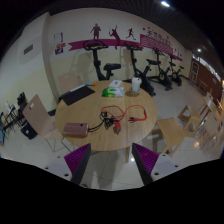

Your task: Unplug charger

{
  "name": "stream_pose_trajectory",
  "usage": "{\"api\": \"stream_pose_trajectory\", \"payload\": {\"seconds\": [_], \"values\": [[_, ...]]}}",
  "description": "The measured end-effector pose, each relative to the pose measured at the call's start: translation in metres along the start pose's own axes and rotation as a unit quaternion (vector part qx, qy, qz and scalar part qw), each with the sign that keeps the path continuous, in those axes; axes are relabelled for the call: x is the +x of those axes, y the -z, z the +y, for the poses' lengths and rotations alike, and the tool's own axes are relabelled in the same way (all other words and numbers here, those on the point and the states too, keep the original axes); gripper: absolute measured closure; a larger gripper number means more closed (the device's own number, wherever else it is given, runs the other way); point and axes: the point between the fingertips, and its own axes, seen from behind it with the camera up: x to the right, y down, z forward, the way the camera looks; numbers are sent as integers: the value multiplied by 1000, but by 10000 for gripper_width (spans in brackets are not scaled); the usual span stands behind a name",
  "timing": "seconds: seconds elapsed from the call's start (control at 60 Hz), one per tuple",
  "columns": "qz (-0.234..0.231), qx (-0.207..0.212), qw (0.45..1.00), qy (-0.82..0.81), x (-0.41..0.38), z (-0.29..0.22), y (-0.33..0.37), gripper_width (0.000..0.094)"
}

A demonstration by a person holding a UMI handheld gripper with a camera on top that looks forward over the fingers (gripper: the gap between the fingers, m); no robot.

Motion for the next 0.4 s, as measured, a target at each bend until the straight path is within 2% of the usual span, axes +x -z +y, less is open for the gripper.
{"api": "stream_pose_trajectory", "payload": {"seconds": [0.15,0.4], "values": [[-4,11,1000,-2,0,11,22,83],[-9,1,1000,-1,-3,22,21,76]]}}
